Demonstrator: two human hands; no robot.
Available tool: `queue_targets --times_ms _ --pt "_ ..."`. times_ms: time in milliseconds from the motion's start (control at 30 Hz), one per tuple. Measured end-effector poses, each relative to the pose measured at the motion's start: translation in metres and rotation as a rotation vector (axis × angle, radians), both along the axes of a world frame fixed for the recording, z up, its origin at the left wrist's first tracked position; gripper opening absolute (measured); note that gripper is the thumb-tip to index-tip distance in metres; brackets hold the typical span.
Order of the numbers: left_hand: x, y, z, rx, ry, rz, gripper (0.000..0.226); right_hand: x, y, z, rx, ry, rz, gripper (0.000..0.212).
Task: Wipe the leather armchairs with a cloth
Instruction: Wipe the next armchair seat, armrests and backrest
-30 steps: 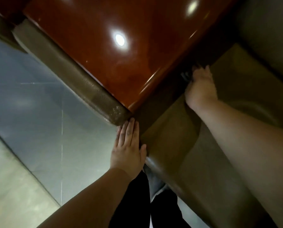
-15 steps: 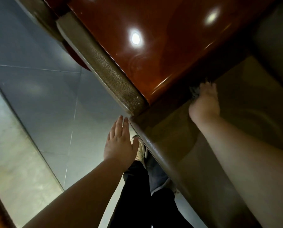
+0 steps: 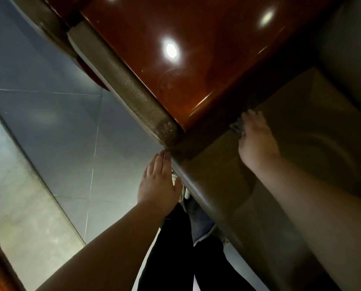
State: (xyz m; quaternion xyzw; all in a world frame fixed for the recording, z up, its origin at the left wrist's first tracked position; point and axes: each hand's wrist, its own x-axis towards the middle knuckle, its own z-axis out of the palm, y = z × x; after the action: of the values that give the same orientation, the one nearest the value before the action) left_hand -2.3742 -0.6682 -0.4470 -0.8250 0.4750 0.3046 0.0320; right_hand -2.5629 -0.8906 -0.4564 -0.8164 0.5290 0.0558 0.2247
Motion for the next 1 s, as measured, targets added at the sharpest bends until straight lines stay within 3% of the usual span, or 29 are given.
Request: queue_targets --times_ms 67,100,233,300,400,533,567,600,667,767,833,900,1000 --pt "-0.009 -0.007 -0.002 0.021 0.001 -0.023 0.080 0.002 0.012 0.000 -0.018 -0.024 -0.133 0.072" --pt "-0.014 -0.010 -0.003 0.028 -0.007 -0.027 0.081 0.004 0.031 -0.001 -0.041 -0.043 -0.070 0.071" --pt "-0.035 -0.023 -0.005 -0.033 -0.047 -0.322 0.080 -0.018 0.107 -0.008 0.039 -0.133 0.537 0.065" --pt "-0.039 -0.033 -0.006 -0.046 -0.064 -0.564 0.081 -0.048 0.090 -0.010 0.068 -0.116 0.675 0.076" --pt "-0.047 -0.059 -0.013 -0.033 -0.121 -0.731 0.084 -0.101 0.038 -0.017 -0.002 0.006 0.410 0.083" --pt "-0.059 -0.093 -0.027 -0.039 -0.160 -0.554 0.085 -0.148 -0.010 -0.014 -0.027 0.120 -0.410 0.068" --pt "-0.062 -0.098 -0.030 -0.031 -0.181 -0.545 0.084 -0.144 -0.005 -0.013 -0.015 0.129 -0.486 0.066" --pt "-0.066 -0.100 -0.032 -0.014 -0.207 -0.557 0.084 -0.138 0.009 -0.015 -0.030 0.130 -0.449 0.065" --pt "-0.071 -0.099 -0.030 0.041 -0.251 -0.603 0.084 -0.121 0.061 -0.019 -0.054 0.012 -0.178 0.069" --pt "-0.076 -0.089 -0.010 0.166 -0.233 -0.679 0.087 -0.110 0.146 0.000 0.087 -0.157 0.242 0.078" --pt "-0.079 -0.087 0.013 0.265 -0.193 -0.745 0.091 -0.119 0.165 0.013 0.184 -0.097 0.419 0.068" --pt "-0.083 -0.092 0.041 0.364 -0.130 -0.790 0.087 -0.130 0.156 0.026 0.333 -0.019 0.402 0.067" --pt "-0.090 -0.112 0.095 0.497 -0.048 -0.837 0.063 -0.149 0.130 0.070 0.547 -0.038 0.072 0.067"
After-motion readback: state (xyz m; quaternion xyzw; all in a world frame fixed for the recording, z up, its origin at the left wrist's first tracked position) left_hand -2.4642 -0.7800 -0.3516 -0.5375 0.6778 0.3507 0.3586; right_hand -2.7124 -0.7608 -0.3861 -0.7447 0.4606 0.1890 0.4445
